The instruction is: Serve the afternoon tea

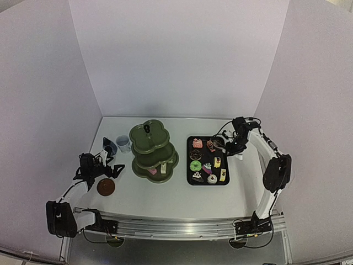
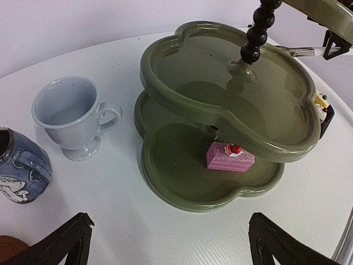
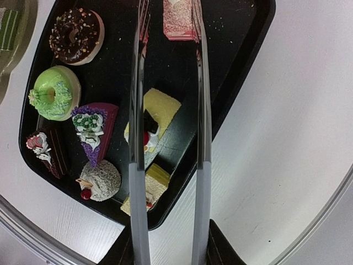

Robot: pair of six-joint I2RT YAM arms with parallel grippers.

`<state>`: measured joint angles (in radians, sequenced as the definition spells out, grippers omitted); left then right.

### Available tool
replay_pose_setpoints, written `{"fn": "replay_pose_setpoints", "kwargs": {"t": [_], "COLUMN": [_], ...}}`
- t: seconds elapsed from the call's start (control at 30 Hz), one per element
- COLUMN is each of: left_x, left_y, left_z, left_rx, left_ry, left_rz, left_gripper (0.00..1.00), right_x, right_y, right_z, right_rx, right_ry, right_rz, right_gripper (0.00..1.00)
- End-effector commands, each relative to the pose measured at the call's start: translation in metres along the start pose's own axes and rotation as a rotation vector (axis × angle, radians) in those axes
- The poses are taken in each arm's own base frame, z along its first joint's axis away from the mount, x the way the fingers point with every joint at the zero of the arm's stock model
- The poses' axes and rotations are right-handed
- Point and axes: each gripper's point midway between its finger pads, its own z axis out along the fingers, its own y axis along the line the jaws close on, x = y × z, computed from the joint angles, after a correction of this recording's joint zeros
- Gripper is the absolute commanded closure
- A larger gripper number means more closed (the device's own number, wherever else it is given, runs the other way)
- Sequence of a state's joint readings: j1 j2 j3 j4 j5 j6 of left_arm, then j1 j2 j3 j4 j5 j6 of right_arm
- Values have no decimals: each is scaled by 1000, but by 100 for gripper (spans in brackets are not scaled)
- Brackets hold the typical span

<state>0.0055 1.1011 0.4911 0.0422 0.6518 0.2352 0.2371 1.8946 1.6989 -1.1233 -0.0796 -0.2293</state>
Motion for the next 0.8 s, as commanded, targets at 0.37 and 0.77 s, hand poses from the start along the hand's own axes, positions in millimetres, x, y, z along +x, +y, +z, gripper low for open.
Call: {"fn": "replay_pose_setpoints", "kwargs": {"t": [0.37, 0.77], "left_x": [-17, -18], "left_y": [5, 5], "left_z": [-1, -4], "left_rx": [-24, -33], "left_ry": [-32, -41], "left_rz": [38, 44], "left_gripper": [1, 1], "right_x": [5, -16], "right_y": [-1, 13], "right_z": [18, -44], "right_rx": [40, 84], "right_ry": [50, -123], "right_rz": [-3, -6], "right_gripper": [72, 100]}}
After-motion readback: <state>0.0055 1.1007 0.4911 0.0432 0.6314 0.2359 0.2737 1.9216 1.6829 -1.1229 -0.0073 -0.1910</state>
